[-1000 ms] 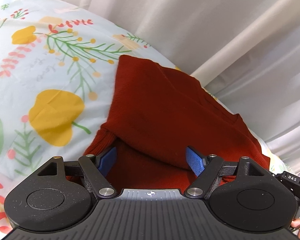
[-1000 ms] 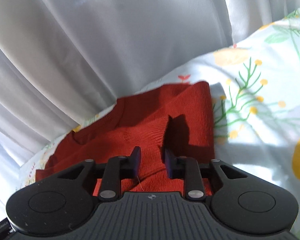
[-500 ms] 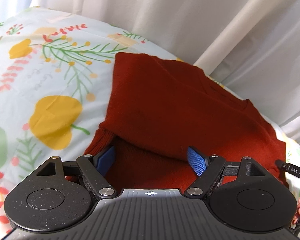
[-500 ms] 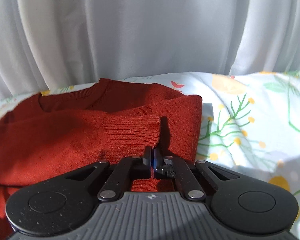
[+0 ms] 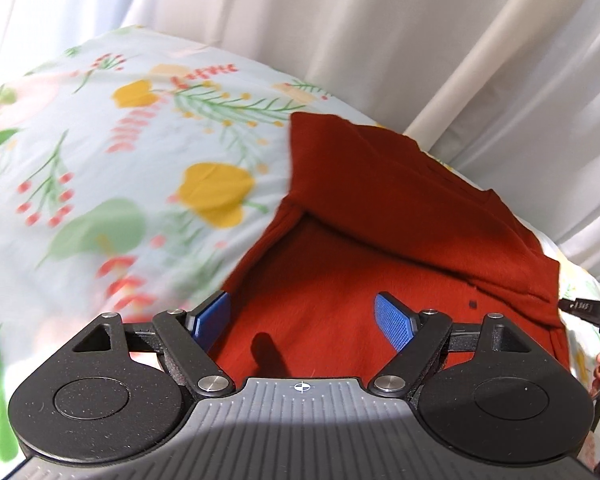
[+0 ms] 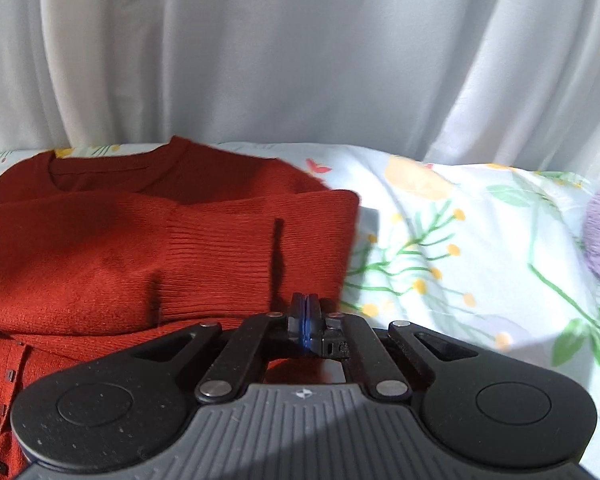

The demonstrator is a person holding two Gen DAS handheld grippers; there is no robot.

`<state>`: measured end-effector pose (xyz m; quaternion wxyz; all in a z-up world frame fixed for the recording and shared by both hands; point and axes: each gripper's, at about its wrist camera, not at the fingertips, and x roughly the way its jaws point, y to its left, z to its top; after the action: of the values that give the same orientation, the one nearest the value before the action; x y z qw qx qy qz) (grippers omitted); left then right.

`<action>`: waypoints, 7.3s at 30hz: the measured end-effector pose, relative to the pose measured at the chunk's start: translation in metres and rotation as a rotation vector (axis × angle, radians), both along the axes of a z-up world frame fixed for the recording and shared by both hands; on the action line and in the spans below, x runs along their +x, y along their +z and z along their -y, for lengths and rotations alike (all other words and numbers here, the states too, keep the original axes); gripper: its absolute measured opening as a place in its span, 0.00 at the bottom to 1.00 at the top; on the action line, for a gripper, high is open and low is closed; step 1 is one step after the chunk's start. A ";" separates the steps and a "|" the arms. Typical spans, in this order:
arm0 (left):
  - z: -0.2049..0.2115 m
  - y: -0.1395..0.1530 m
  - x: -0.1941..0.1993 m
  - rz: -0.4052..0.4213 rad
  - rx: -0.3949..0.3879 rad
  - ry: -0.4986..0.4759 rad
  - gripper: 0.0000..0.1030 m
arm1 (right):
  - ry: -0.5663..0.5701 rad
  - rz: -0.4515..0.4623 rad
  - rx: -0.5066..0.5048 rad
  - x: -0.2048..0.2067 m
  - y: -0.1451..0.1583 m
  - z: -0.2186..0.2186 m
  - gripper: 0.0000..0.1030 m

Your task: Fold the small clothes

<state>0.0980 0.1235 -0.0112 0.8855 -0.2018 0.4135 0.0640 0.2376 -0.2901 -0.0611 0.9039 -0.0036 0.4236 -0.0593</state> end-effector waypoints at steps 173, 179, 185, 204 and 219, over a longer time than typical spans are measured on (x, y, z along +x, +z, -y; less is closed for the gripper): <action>-0.075 -0.052 0.110 0.207 -0.417 0.222 0.88 | -0.040 0.220 0.560 -0.017 0.005 0.042 0.29; -0.057 -0.048 0.081 0.162 -0.453 0.205 0.89 | 0.098 0.175 0.652 -0.048 0.016 -0.002 0.29; -0.040 -0.034 0.061 0.144 -0.455 0.211 0.91 | 0.125 0.151 0.646 -0.060 0.029 -0.018 0.29; 0.040 0.029 -0.065 0.165 -0.492 0.108 0.98 | 0.221 0.132 0.688 -0.126 0.108 -0.033 0.39; 0.056 0.067 -0.115 0.262 -0.458 -0.073 0.99 | 0.226 0.259 0.588 -0.192 0.167 -0.049 0.60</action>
<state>-0.0168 0.0670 0.0556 0.8646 -0.3882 0.3059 -0.0900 0.0451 -0.2412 0.1059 0.9134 0.2180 0.3010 0.1660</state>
